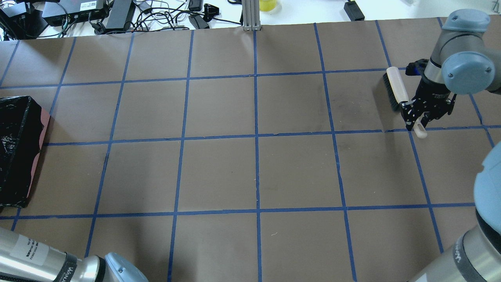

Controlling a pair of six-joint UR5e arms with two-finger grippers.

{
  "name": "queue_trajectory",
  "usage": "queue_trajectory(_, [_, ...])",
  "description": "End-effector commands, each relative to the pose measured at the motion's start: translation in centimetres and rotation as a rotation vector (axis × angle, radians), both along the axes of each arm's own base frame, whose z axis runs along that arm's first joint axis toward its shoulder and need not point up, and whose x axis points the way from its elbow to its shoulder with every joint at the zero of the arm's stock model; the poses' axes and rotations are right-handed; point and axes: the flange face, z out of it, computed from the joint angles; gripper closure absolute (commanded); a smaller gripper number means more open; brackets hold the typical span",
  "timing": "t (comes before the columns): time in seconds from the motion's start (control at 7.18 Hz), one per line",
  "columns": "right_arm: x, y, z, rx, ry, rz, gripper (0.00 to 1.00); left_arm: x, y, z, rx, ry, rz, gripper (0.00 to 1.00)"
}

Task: Sweep and dump trash into bin
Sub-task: 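Tilt the dustpan over the bin with the left gripper while the right releases the brush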

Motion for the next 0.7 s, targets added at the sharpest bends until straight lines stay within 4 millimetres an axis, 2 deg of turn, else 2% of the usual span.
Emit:
queue_trajectory(0.0, [0.0, -0.1, -0.1, -0.003, 0.004, -0.003, 0.43, 0.7, -1.2, 0.2, -0.035, -0.067, -0.059, 1.0])
queue_trajectory(0.14, [-0.1, -0.1, 0.0, -0.005, 0.004, -0.004, 0.38, -0.6, -3.3, 1.5, -0.083, -0.17, -0.175, 1.0])
queue_trajectory(0.28, [-0.3, -0.8, 1.1, -0.047, 0.021, -0.013, 0.21, -1.8, -4.6, 0.9, -0.065, -0.193, -0.209, 1.0])
queue_trajectory(0.42, [-0.1, -1.2, 3.3, -0.102, 0.03, -0.013, 0.01, -2.2, -4.7, 1.5, -0.071, -0.205, -0.22, 1.0])
queue_trajectory(0.56, [0.3, -0.4, 8.6, -0.16, 0.049, -0.011, 0.0, -2.5, -5.0, 1.9, -0.076, -0.221, -0.245, 1.0])
